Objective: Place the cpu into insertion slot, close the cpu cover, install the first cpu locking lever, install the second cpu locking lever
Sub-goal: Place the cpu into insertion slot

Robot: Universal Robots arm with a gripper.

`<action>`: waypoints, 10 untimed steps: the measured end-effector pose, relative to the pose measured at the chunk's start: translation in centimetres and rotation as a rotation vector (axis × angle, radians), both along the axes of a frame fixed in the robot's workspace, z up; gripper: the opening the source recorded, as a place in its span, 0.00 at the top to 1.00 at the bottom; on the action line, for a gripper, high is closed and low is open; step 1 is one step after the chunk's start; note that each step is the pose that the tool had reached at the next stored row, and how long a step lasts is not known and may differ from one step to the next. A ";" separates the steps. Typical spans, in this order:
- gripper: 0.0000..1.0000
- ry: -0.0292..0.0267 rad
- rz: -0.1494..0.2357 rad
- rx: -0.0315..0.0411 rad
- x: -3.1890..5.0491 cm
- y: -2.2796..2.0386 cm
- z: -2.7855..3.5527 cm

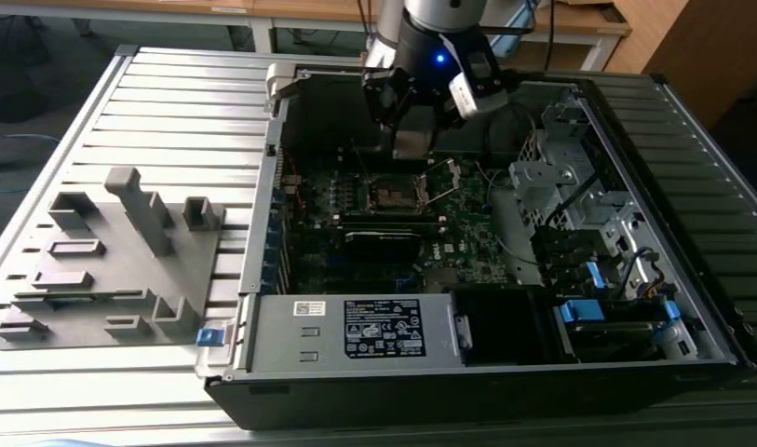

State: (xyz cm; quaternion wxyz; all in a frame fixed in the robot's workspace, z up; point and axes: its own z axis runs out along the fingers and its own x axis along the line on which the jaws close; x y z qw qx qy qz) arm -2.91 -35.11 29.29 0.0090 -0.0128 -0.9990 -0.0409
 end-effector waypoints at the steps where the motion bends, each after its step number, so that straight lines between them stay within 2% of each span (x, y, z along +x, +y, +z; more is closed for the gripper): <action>1: 0.46 0.0000 0.000 -0.0006 -0.16 0.00 -0.12; 5: 0.46 0.0000 0.000 -0.0035 -0.68 0.00 -0.68; 10: 0.46 0.0001 0.000 -0.0037 -0.84 0.00 -1.58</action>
